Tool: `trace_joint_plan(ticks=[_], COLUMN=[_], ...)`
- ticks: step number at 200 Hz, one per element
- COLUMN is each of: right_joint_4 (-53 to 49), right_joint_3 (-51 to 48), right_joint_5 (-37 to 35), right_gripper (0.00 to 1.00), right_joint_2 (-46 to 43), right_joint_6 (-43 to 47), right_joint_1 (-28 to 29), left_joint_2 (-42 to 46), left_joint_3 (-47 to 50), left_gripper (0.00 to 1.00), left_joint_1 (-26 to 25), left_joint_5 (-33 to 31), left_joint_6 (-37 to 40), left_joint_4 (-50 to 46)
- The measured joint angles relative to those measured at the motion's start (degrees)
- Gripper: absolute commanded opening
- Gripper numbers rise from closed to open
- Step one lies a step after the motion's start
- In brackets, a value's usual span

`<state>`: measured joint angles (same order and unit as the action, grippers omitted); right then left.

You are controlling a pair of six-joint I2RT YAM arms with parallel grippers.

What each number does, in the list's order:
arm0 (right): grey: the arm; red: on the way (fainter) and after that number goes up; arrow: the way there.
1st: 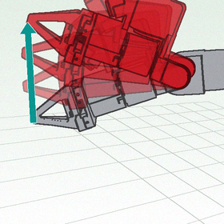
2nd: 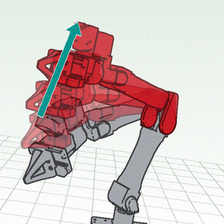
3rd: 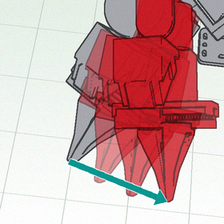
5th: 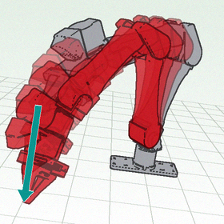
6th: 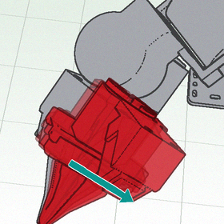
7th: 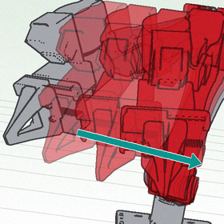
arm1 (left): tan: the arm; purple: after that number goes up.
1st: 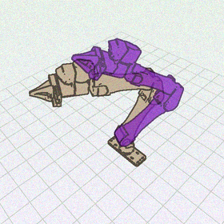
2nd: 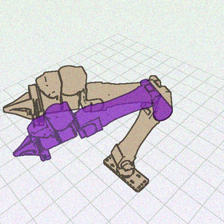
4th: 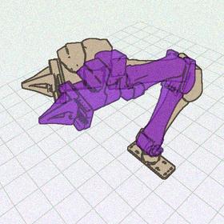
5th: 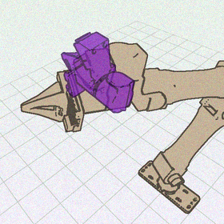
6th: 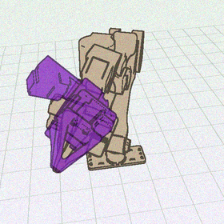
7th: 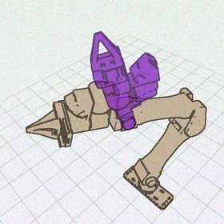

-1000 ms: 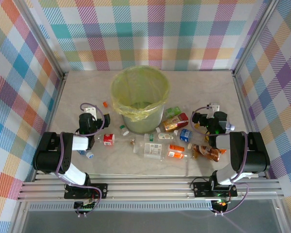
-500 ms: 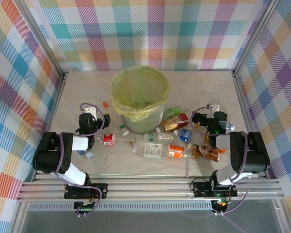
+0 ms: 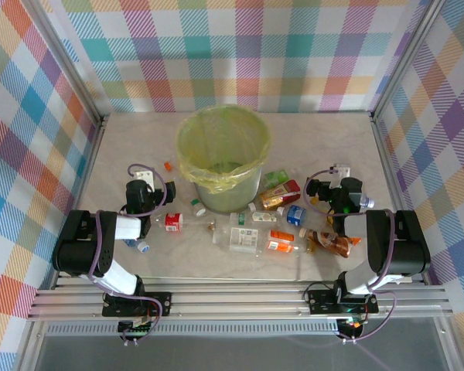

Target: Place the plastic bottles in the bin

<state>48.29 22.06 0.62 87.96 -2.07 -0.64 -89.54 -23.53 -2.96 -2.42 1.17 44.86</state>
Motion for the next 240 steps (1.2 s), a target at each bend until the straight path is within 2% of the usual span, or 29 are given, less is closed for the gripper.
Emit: trace_joint_plan(ticks=[54, 104, 140, 195, 221, 240], right_joint_4=[-3.9, -10.1, -16.0, -25.9, -30.0, -33.0], right_joint_3=[2.1, 3.7, 4.7, 6.9, 7.8, 8.9], right_joint_5=[0.0, -1.4, -4.1, -7.9, -9.0, -9.2], right_gripper=[1.00, 1.00, 1.00, 1.00, 1.00, 1.00], right_joint_2=[-0.3, -4.9, -10.7, -20.1, -22.2, -22.5], right_joint_6=[0.0, -0.2, -0.5, -2.0, -2.4, -2.9], right_joint_1=[0.0, 0.0, 0.0, 0.0, 0.0, 0.0], left_joint_2=[3.3, 17.3, 29.3, 47.3, 51.5, 51.8], left_joint_3=[-0.4, -1.7, -6.6, -13.3, -13.2, -12.2], left_gripper=[1.00, 1.00, 1.00, 1.00, 1.00, 1.00], left_joint_1=[0.0, 0.0, 0.0, 0.0, 0.0, 0.0], left_joint_5=[-0.3, -3.6, -8.5, -17.2, -17.7, -16.5], left_joint_6=[0.0, -1.8, -8.7, -26.7, -34.1, -37.4], left_joint_4=[-3.8, -13.7, -28.6, -60.9, -73.7, -79.1])
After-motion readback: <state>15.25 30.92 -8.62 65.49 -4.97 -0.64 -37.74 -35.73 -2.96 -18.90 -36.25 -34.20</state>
